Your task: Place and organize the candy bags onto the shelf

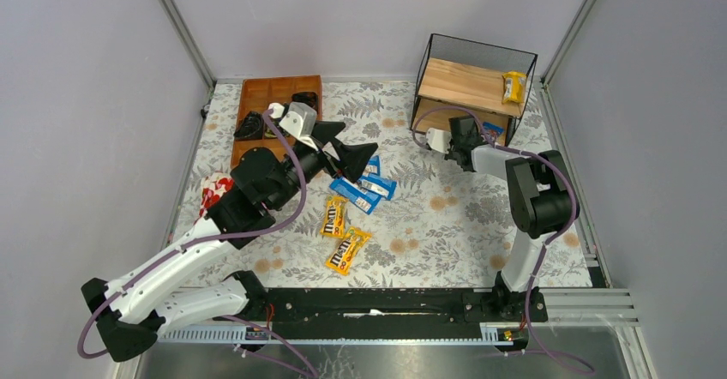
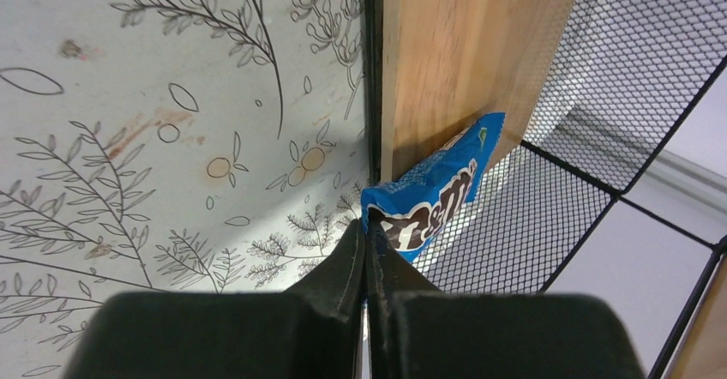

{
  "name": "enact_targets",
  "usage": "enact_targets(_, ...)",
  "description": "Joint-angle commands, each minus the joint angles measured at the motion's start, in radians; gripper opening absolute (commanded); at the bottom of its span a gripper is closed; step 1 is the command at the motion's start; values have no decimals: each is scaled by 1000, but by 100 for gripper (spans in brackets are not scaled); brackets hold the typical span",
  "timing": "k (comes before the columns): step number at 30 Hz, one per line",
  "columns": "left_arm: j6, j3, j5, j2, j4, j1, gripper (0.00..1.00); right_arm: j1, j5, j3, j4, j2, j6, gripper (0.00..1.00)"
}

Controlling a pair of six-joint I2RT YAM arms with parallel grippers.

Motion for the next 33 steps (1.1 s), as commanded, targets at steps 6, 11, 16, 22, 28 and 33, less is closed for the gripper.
enact_targets(6, -3, -4, 8, 20, 56, -4, 99, -7, -30, 47, 55, 30, -120, 0)
enact_targets(11, -3, -8, 5, 30, 56, -4, 99, -35, -17, 13, 138, 33, -159, 0)
enact_targets(16, -5, -9, 10, 39, 59, -4, 99, -80, -53, -32, 204, 23, -188, 0)
enact_targets(22, -6, -10, 9, 49, 59, -6, 99, -102, -42, -38, 271, 49, -213, 1)
enact_targets(28, -9, -10, 16, 50, 59, -7, 99, -116, -58, -41, 279, 40, -177, 24)
enact_targets(33, -13, -9, 26, 38, 59, -7, 99, -97, -61, -72, 239, -22, -111, 40)
